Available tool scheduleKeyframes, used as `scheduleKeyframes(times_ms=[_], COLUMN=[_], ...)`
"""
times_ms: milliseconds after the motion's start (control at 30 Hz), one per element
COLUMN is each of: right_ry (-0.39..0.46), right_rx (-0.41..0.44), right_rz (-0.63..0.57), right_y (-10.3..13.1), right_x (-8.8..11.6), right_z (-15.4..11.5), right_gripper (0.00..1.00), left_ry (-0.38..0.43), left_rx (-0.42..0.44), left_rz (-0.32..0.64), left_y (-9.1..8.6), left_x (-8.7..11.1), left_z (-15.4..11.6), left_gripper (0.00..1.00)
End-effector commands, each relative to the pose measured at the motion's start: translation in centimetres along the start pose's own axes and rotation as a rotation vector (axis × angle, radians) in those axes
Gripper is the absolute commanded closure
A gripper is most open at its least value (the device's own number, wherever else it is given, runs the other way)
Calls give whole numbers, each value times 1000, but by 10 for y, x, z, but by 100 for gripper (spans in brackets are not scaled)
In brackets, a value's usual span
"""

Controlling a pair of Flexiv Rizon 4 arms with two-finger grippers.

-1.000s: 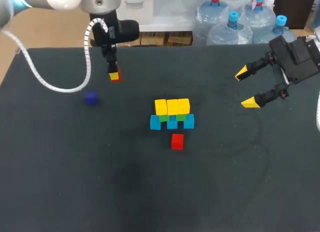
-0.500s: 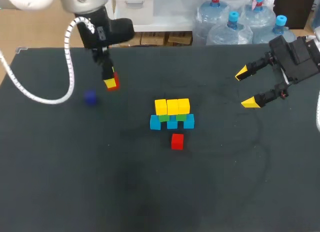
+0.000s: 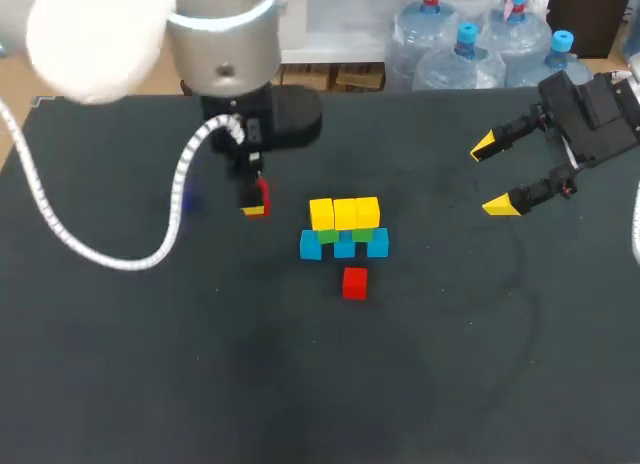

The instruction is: Place the blue cubes, place green cubes on the blue cubes, place the yellow cubes on the green cubes, then place the red cubes on the yellow cubes, and place purple cube on the red cubes.

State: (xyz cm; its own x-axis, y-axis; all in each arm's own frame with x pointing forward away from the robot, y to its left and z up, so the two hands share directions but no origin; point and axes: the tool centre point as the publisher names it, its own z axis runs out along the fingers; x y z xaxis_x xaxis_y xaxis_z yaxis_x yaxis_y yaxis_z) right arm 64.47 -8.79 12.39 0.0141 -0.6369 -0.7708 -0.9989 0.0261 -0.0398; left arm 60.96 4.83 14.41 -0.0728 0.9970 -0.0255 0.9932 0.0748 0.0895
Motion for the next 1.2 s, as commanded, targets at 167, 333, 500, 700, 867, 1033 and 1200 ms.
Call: scheduleKeyframes(times_ms=[167,333,500,700,867,1033,1200], right_ry=[-1,-1,-1,-1,-1,-1,-1], right_rx=[1,1,1,1,1,1,1], right_rz=[-1,-1,-1,-1,-1,-1,-1], right_y=[0,0,0,0,0,0,0], right_x=[0,0,0,0,0,0,0], right_z=[0,0,0,0,0,0,0], right_gripper=[0,0,0,0,0,0,0], left_ry=[-216,-216,-216,-216,-216,-180,-149], left_rx=[-230,-230,-230,-230,-230,-166,-162], left_rz=[56,56,56,56,56,150,186], left_y=[-4,-4,-4,-4,-4,7,15], left_x=[11,11,11,11,11,-15,-35], left_z=[4,4,4,4,4,-6,-25], left_gripper=[100,100,100,100,100,100,100])
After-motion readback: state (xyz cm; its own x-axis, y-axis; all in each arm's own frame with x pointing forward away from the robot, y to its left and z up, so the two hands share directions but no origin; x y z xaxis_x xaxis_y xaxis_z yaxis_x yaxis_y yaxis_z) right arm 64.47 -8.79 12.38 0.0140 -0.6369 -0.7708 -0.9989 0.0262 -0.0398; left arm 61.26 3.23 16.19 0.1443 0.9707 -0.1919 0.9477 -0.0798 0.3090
